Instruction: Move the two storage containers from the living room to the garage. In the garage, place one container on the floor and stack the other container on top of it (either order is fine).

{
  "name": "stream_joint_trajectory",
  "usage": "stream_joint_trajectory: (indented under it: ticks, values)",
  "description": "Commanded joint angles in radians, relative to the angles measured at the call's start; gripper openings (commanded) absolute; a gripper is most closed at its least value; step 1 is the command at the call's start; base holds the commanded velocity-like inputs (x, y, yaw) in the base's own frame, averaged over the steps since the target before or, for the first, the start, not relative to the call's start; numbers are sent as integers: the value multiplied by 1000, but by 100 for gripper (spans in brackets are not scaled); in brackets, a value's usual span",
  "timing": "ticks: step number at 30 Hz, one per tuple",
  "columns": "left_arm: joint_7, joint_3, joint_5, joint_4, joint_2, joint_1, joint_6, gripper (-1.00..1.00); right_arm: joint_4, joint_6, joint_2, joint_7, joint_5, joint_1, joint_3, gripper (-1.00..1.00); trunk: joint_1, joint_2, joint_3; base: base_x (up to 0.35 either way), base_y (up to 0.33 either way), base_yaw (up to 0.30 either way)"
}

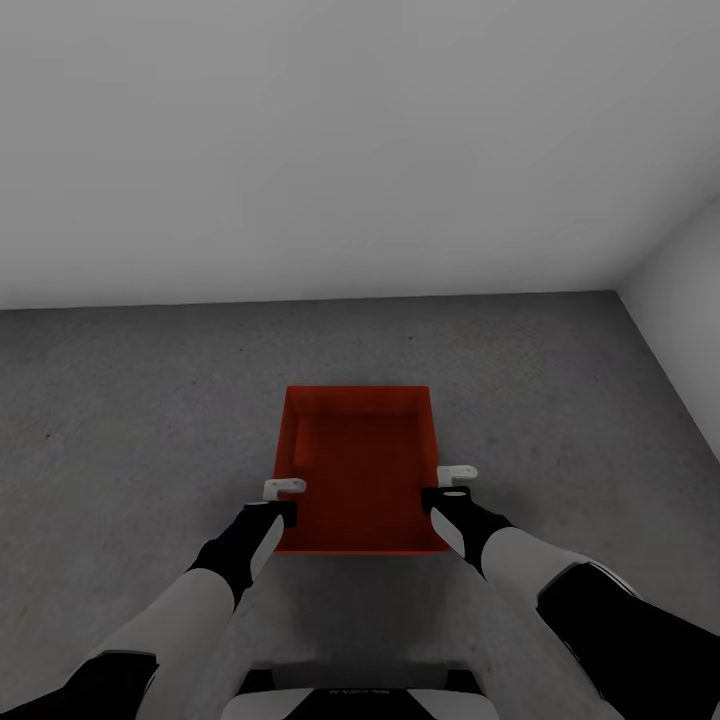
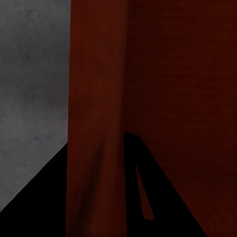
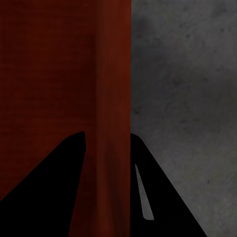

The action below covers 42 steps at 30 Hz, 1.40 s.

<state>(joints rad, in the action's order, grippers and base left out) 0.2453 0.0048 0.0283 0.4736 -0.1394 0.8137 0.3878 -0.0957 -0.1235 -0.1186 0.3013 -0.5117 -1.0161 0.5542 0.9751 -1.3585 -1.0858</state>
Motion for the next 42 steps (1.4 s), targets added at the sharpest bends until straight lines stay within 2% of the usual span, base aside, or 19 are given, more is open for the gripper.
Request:
stream_joint_trajectory:
  ticks: [1,6,17,42]
  values:
    - [-16,8,25,20,-11,1,2,-100,-1,-7,0,6,-4,1,44,-100,0,-1,-1,0,0,0]
    - [-16,8,25,20,-11,1,2,-100,-1,-7,0,6,-4,1,44,-100,0,-1,-1,0,0,0]
    - [-17,8,25,20,-11,1,2,-100,-1,-7,0,6,-4,1,44,-100,42,-78,-35,0,0,0]
    - [-16,8,23,20,-11,1,2,-100,-1,-8,0,4,-4,1,44,-100,42,-78,-35,0,0,0]
